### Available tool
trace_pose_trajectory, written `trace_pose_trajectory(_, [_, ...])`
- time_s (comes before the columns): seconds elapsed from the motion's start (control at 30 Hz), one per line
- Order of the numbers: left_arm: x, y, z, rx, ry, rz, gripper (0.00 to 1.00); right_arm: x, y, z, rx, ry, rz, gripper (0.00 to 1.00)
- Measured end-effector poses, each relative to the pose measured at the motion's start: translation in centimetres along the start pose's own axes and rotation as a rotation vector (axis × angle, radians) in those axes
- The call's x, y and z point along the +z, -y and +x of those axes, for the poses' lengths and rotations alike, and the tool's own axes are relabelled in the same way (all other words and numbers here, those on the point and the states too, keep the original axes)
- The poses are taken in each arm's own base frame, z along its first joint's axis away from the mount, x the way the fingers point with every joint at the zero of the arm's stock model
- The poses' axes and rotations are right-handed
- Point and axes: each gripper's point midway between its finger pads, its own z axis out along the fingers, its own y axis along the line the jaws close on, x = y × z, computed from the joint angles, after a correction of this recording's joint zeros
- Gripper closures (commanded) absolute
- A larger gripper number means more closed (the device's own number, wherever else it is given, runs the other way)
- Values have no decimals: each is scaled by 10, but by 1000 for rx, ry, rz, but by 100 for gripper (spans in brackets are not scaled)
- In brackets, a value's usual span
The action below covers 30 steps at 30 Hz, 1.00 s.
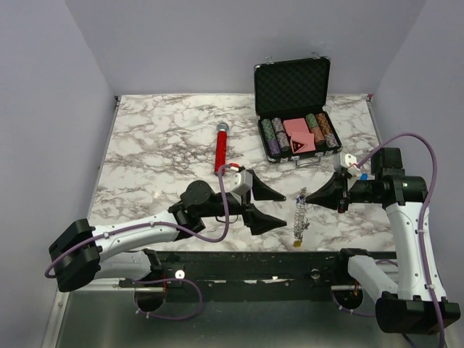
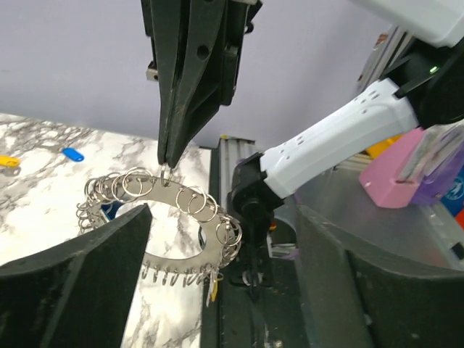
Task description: Put the keys on the keyring
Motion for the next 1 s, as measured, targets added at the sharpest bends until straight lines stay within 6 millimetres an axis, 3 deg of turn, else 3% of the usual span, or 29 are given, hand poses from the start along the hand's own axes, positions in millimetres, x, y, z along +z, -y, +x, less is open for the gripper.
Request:
trace_pose_trajectory(0.27, [15, -21, 33, 29, -70, -46, 47, 0, 3, 1, -20, -1, -2, 100])
trace_pose_trajectory(0.47, [30, -29, 29, 55, -62, -45, 57, 0, 3, 1, -26, -1, -2, 100])
trace_pose_trajectory(1.0, [50, -36, 27, 94, -68, -15, 63, 1, 2, -1, -29, 6, -5, 100])
